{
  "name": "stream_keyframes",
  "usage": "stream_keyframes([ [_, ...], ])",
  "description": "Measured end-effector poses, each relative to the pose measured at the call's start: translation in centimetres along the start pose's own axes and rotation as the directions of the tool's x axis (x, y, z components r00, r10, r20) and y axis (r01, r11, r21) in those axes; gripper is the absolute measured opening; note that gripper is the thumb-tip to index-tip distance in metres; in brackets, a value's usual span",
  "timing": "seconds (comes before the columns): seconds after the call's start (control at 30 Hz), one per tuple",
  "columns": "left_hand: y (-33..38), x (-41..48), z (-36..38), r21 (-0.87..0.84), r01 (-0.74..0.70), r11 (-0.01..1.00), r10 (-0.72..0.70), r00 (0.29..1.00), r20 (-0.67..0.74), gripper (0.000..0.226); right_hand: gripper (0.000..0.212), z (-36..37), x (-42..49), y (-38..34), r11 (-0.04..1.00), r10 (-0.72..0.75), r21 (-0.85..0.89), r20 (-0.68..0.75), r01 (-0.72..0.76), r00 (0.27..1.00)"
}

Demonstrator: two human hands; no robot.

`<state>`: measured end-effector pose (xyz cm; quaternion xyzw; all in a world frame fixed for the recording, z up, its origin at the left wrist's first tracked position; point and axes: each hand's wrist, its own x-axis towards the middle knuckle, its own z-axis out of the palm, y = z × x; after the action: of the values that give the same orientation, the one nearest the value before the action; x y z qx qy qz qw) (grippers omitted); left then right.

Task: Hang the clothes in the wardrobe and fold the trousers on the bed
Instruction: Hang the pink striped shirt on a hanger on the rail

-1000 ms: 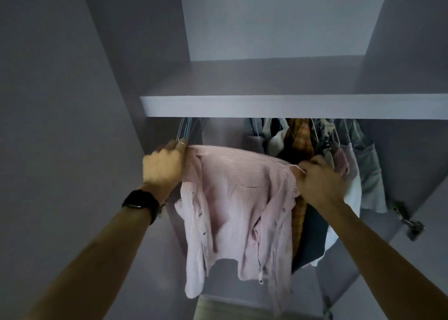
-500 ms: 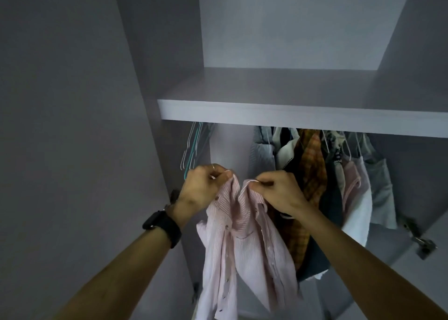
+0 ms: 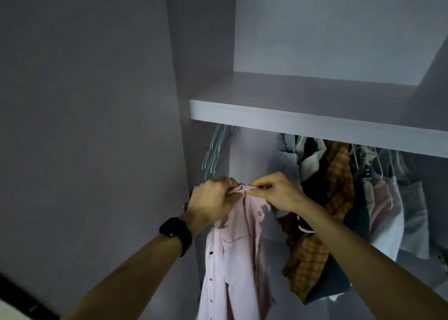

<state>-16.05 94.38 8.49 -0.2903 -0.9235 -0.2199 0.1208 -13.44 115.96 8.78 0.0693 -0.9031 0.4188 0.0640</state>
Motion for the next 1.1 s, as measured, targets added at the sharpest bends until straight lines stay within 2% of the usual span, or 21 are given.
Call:
stream_keyframes([
  [0.17, 0.3, -1.2, -0.1, 0.328, -0.078, 0.941, 0.12, 0.987, -0.11, 0.034, 0.023, 0.4, -0.5, 0.5, 0.948, -0.153, -0.282, 0.006, 0.148, 0.988],
  [0.27, 0.3, -2.1, 0.0, 0.478, -0.09, 0.874, 0.176, 0.975, -0.138, 0.022, 0.034, 1.2, -0.9, 1.6, 0.931, -0.185, -0.312, 0.039, 0.188, 0.982],
  [0.37, -1.0, -0.4, -1.8, 0.605, -0.015, 0.796, 0.203, 0.949, -0.243, 0.014, 0.027, 0.7, 1.6, 2.1, 0.951, -0.196, -0.246, -0.002, 0.19, 0.981],
  [0.47, -2.5, 0.5, -4.8, 0.693, 0.116, 0.711, 0.08, 0.966, -0.244, 0.015, 0.021, 0.3, 4.9, 2.3, 0.971, -0.153, -0.187, -0.012, 0.148, 0.988],
  [0.53, -3.2, 0.3, -6.4, 0.736, 0.145, 0.661, 0.028, 0.976, -0.218, 0.017, 0.019, 0.5, 6.9, 2.7, 0.986, -0.085, -0.144, -0.02, 0.082, 0.996],
  [0.77, -7.0, 0.9, -7.2, 0.867, 0.105, 0.486, 0.197, 0.954, -0.226, 0.016, 0.028, 4.6, 16.1, 4.1, 0.979, 0.181, -0.086, -0.032, -0.183, 0.983],
  [0.8, -8.3, 0.7, -6.3, 0.885, 0.089, 0.457, 0.238, 0.947, -0.218, 0.017, 0.029, 7.2, 17.1, 5.3, 0.969, 0.23, -0.08, -0.035, -0.232, 0.973],
  [0.87, -8.5, 1.0, -6.8, 0.895, 0.06, 0.442, 0.272, 0.942, -0.198, 0.018, 0.034, 9.0, 18.7, 5.7, 0.959, 0.282, -0.027, -0.058, -0.284, 0.958],
  [0.97, -8.6, 1.0, -6.2, 0.921, 0.076, 0.383, 0.272, 0.943, -0.191, 0.03, 0.039, 12.1, 19.9, 6.8, 0.95, 0.312, 0.075, -0.131, -0.304, 0.941],
  [1.1, -9.6, 1.0, -5.2, 0.954, 0.083, 0.289, 0.254, 0.954, -0.16, 0.05, 0.027, 15.4, 21.2, 8.5, 0.95, 0.295, 0.164, -0.185, -0.266, 0.937],
])
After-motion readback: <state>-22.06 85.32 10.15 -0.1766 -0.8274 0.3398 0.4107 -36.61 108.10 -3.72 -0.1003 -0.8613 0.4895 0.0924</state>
